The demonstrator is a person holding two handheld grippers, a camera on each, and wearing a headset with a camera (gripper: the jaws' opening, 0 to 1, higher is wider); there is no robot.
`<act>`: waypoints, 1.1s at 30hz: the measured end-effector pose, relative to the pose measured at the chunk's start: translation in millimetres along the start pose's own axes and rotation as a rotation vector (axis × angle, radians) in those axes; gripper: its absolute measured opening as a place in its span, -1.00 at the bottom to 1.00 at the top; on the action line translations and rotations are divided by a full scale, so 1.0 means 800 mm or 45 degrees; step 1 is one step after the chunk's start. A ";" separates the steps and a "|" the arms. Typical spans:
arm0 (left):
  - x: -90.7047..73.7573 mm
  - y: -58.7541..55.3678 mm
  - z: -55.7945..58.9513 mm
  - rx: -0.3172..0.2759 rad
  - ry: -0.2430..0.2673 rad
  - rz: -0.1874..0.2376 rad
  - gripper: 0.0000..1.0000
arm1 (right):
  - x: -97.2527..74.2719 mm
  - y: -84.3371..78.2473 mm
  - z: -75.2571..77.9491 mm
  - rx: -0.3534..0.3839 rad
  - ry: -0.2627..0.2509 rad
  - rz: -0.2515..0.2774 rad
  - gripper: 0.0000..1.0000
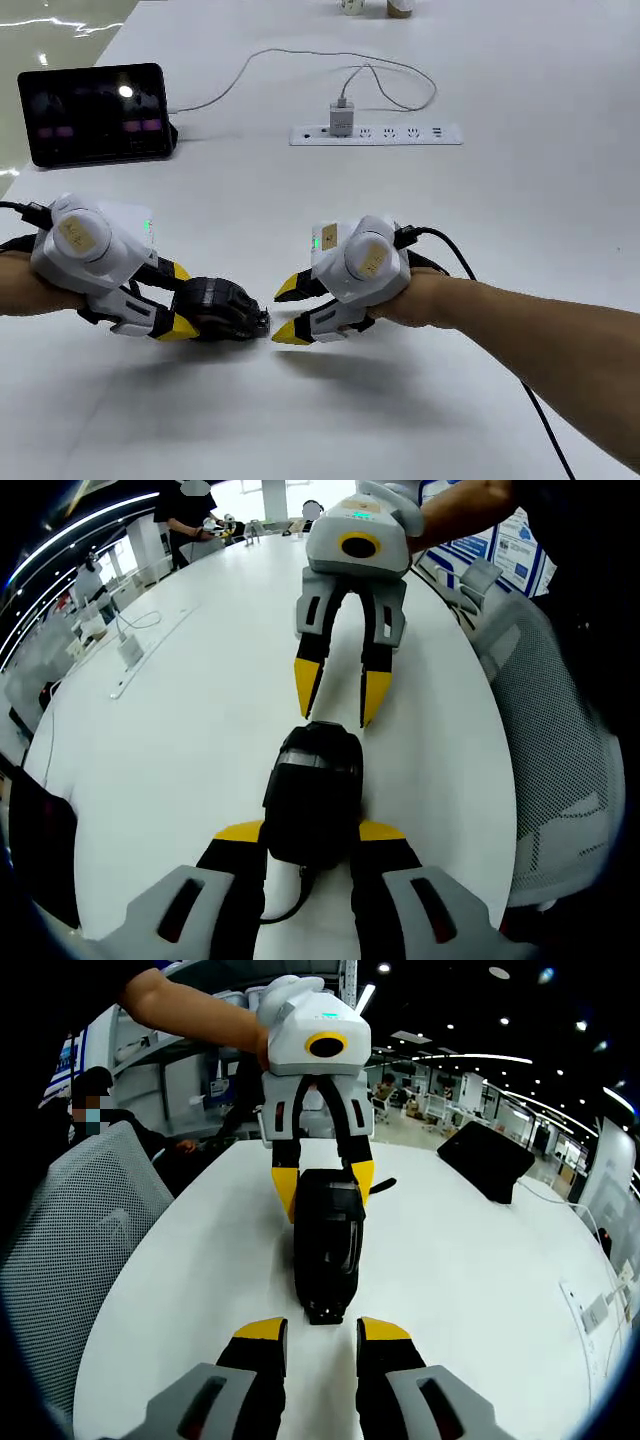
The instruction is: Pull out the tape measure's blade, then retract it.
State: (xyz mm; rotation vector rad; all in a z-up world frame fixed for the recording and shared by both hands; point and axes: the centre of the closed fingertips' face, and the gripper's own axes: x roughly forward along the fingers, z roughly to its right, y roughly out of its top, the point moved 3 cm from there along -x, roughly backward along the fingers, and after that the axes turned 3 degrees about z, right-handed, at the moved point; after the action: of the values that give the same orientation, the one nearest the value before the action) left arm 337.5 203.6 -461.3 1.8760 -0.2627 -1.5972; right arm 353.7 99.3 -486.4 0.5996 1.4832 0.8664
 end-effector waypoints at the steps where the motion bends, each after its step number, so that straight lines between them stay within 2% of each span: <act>1: 0.000 0.000 0.000 0.002 0.001 0.001 -0.47 | 0.001 0.000 0.001 0.001 -0.002 -0.002 -0.52; 10: 0.001 -0.001 0.000 0.009 0.003 0.021 -0.48 | 0.011 0.002 0.005 0.021 0.002 -0.001 -0.62; 15: 0.001 -0.001 0.000 0.012 0.000 0.026 -0.49 | 0.017 0.000 0.005 0.015 0.009 -0.023 -0.70; 33: 0.001 -0.001 0.000 0.003 0.001 0.043 -0.49 | 0.028 -0.003 0.003 0.027 0.010 -0.048 -0.75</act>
State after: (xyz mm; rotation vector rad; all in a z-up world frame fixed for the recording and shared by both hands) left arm 337.7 204.0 -462.7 1.8639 -0.2948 -1.5743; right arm 353.9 116.0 -501.8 0.5829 1.5082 0.8260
